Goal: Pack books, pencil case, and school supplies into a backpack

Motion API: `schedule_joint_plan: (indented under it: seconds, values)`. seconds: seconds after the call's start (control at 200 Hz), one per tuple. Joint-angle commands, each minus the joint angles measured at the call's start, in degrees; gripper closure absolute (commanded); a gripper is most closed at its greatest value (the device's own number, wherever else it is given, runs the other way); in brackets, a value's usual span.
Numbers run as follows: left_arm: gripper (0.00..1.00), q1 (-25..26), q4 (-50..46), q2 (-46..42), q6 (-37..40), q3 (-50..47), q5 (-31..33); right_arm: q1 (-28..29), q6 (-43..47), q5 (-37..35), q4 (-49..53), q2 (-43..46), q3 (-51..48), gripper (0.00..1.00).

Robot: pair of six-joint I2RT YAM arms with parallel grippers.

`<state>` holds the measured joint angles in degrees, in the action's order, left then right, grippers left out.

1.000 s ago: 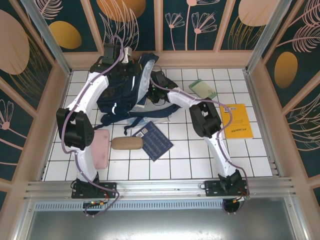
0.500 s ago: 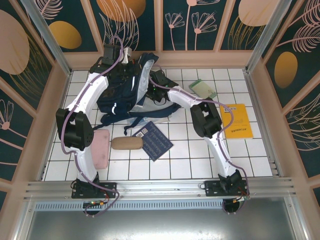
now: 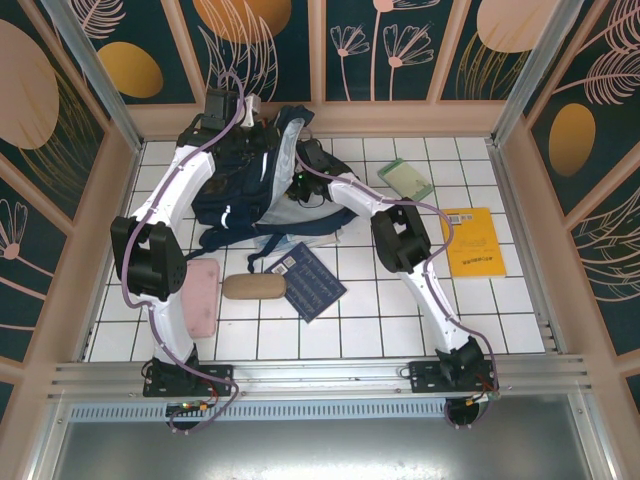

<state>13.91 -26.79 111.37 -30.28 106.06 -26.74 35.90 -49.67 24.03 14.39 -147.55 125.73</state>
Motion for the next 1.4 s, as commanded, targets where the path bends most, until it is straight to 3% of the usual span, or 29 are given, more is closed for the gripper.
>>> schedule_joint_plan:
  seconds: [0.0, 0.18, 0.645, 0.891, 1.036, 1.096, 1.251, 1.391]
  values:
    - [1.0, -0.1, 2.7, -2.7, 1.3, 0.3, -1.2, 0.7, 2.5, -0.3, 1.0, 3.4, -0.7, 0.65]
    - [1.0, -0.1, 2.0, -2.1, 2.9, -0.1, 1.2, 0.1, 6.0, -3.5, -1.0, 12.8, -9.9, 0.57]
    - [1.0, 0.0, 4.4, 2.2, 2.6, -4.8, 0.3, -4.3, 5.8, -15.2, -4.8, 41.8, -45.6, 0.57]
    - [0.93, 0.0, 7.4, 2.7, 1.8, -10.8, -0.3, -14.6, 5.3, -21.2, -2.4, 57.9, -63.4, 0.56]
    - [0.82, 0.4, 8.8, 2.4, 1.2, -12.4, -1.2, -22.3, 7.1, -25.9, 0.7, 65.2, -71.4, 0.5]
    - [0.73, 0.7, 8.9, 2.3, 1.0, -12.5, -1.2, -26.0, 8.1, -26.8, 1.3, 67.3, -74.1, 0.49]
    - [0.59, 1.4, 9.0, 1.6, 0.6, -13.0, -1.7, -35.4, 10.9, -27.1, 1.1, 69.3, -78.4, 0.4]
    - [0.51, 2.4, 9.7, 0.0, -0.5, -14.0, -2.6, -43.1, 12.3, -25.2, 2.4, 66.5, -78.0, 0.4]
